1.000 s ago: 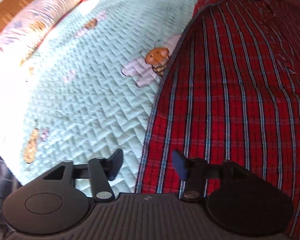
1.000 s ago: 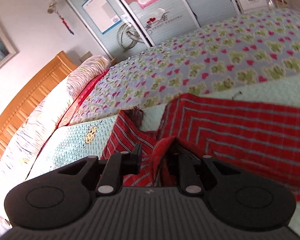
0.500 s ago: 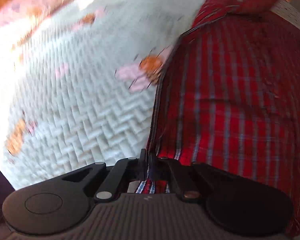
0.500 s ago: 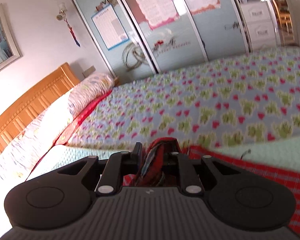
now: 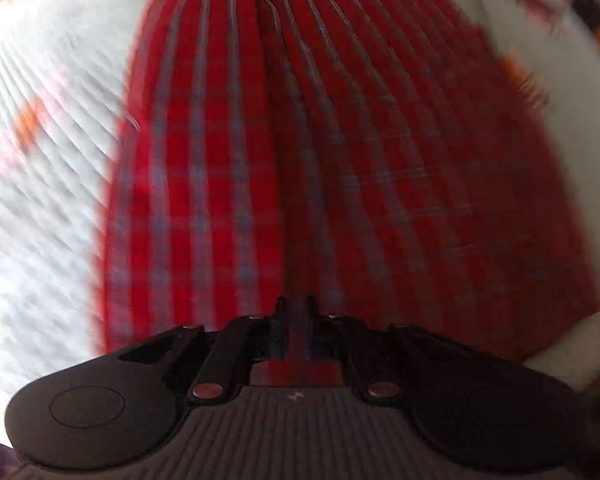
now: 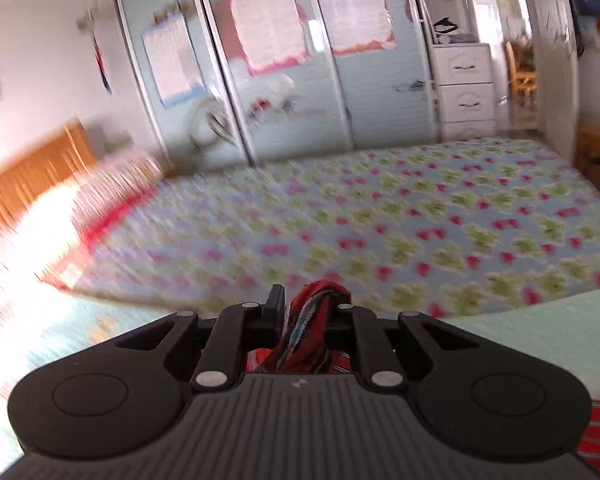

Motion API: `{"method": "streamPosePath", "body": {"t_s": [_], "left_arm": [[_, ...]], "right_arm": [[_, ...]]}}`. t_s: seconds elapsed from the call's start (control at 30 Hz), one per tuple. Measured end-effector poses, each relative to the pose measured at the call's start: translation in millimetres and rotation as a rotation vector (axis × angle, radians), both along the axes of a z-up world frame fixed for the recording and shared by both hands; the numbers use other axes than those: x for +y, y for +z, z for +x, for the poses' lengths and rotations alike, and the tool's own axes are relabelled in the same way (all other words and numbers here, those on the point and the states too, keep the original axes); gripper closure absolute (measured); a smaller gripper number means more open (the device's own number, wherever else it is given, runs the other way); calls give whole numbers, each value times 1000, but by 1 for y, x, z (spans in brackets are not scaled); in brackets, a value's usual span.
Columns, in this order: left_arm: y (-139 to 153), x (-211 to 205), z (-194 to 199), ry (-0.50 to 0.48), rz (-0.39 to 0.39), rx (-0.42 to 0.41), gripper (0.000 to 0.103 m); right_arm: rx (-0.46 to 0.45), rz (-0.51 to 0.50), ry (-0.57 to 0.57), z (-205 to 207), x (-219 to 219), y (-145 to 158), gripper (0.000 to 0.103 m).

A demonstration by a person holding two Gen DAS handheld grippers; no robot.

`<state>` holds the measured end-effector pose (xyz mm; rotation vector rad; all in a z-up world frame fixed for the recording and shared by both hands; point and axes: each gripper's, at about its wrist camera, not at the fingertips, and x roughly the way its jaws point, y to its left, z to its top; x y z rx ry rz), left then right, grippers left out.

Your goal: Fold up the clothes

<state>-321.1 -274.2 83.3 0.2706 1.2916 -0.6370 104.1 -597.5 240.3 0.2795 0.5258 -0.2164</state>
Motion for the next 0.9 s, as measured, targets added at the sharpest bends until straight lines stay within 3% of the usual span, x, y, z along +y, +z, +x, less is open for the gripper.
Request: {"method": "streamPosePath", "body": {"t_s": [0.03,0.1,0.17,0.23,0.27,0.3,0.37,0.47,0.63,0.73,0.9], "left_arm": [[1,3,0,21,-35,22,93],[5,7,-1,49,-55,34,80],[13,14,1,78,-102,42,79],[23,26,9,146,-135,-11,76],[28,33,15,191,-139,-54,69],[32,41,21,243,-134,-103,62],[38,55,32,341,-101,-183,58],[32,72,57,430,-74,-183,57],[19,61,78,400,-48,-198,57],[10,54,86,396,-62,-160,57],[7,55,98,364,-91,-175,57]], "right_arm": [[12,-5,-5,0,-1,-7,89],[32,-10,-13,1,-2,-21,89],[37,9,-8,3,1,-32,89],[47,4,4,4,6,-38,89],[53,-5,12,5,10,-40,89],[58,-11,18,5,13,-41,89],[63,-13,21,8,15,-43,89],[59,-2,11,6,19,-45,89],[66,19,5,1,16,-51,89],[62,49,-5,-7,9,-56,89],[32,140,-25,-27,-2,-59,89]]}}
